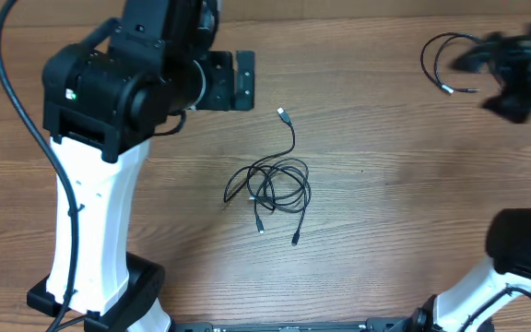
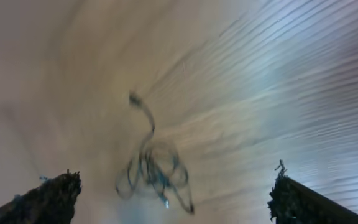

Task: Untangle cables
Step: 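Bring both grippers toward the central cable tangle from either side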

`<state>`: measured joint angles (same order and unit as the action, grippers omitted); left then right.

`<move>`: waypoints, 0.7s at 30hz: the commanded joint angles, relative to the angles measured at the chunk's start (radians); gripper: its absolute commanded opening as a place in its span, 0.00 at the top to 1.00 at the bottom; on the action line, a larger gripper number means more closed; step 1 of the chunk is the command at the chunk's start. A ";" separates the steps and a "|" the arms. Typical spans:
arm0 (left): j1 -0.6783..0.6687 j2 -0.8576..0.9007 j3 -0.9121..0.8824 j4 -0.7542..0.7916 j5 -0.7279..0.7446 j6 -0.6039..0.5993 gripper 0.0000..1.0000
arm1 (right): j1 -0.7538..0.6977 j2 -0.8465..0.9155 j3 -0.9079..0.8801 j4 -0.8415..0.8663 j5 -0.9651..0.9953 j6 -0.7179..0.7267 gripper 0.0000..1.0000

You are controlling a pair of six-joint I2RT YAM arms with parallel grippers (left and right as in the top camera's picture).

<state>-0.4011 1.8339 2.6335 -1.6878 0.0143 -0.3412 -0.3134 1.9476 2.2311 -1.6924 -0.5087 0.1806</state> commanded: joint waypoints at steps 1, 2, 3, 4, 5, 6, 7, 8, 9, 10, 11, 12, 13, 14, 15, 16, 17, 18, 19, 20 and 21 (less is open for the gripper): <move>0.035 0.005 -0.038 -0.002 0.006 -0.014 0.00 | 0.150 -0.023 -0.062 -0.002 -0.008 -0.066 0.00; 0.042 0.003 -0.055 -0.002 0.006 -0.013 0.00 | 0.191 -0.023 -0.077 -0.002 -0.008 -0.066 0.00; 0.050 -0.002 -0.081 -0.002 0.009 -0.006 0.01 | 0.238 -0.023 -0.094 -0.002 -0.008 -0.066 0.00; 0.056 -0.008 -0.114 -0.002 0.012 0.000 0.01 | 0.278 -0.023 -0.108 -0.002 -0.008 -0.066 0.00; 0.061 -0.016 -0.148 -0.002 0.013 0.003 0.01 | 0.320 -0.023 -0.122 -0.002 -0.008 -0.060 0.00; 0.067 -0.026 -0.192 -0.002 0.012 0.005 0.01 | 0.355 -0.023 -0.133 -0.002 -0.008 -0.054 0.00; 0.071 -0.037 -0.232 -0.002 0.012 0.005 0.00 | 0.389 -0.023 -0.141 -0.002 -0.009 -0.050 0.00; 0.074 -0.052 -0.280 -0.002 0.012 0.005 0.01 | 0.428 -0.023 -0.147 -0.002 -0.009 -0.047 0.00; 0.076 -0.065 -0.322 -0.002 0.012 0.005 0.01 | 0.462 -0.024 -0.150 -0.002 -0.009 -0.047 0.00; 0.078 -0.082 -0.367 -0.002 0.012 0.007 0.00 | 0.495 -0.024 -0.150 -0.002 -0.009 -0.047 0.00; 0.080 -0.099 -0.407 -0.002 0.012 0.014 0.00 | 0.530 -0.028 -0.150 -0.002 -0.008 -0.037 0.00; 0.080 -0.116 -0.443 -0.002 0.012 0.022 0.00 | 0.563 -0.032 -0.150 -0.002 -0.005 -0.023 0.00; 0.080 -0.132 -0.469 -0.002 0.012 0.028 0.00 | 0.585 -0.038 -0.150 -0.002 -0.003 -0.020 0.00; 0.080 -0.148 -0.492 -0.002 0.012 0.032 0.01 | 0.615 -0.047 -0.150 -0.002 0.012 -0.020 0.00; 0.080 -0.169 -0.513 -0.002 0.012 0.031 0.00 | 0.637 -0.059 -0.150 -0.002 0.034 -0.013 0.00; 0.080 -0.192 -0.529 -0.002 0.013 0.031 0.00 | 0.656 -0.073 -0.150 -0.002 0.061 0.005 0.00; 0.080 -0.212 -0.537 -0.002 0.013 0.031 0.00 | 0.676 -0.094 -0.150 -0.002 0.082 0.026 0.00; 0.080 -0.240 -0.544 -0.002 0.016 0.031 0.00 | 0.691 -0.115 -0.150 -0.002 0.093 0.033 0.00; 0.080 -0.265 -0.546 -0.002 0.024 0.031 0.00 | 0.706 -0.143 -0.150 -0.002 0.097 0.032 0.00; 0.080 -0.295 -0.546 -0.002 0.038 0.031 0.00 | 0.717 -0.171 -0.151 -0.002 0.099 0.032 0.00; 0.080 -0.328 -0.546 -0.002 0.047 0.030 0.01 | 0.725 -0.199 -0.151 -0.002 0.101 0.032 0.00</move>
<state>-0.3264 1.6234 2.0846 -1.6878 0.0277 -0.3328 0.3977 1.8790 2.0731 -1.6951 -0.4469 0.1909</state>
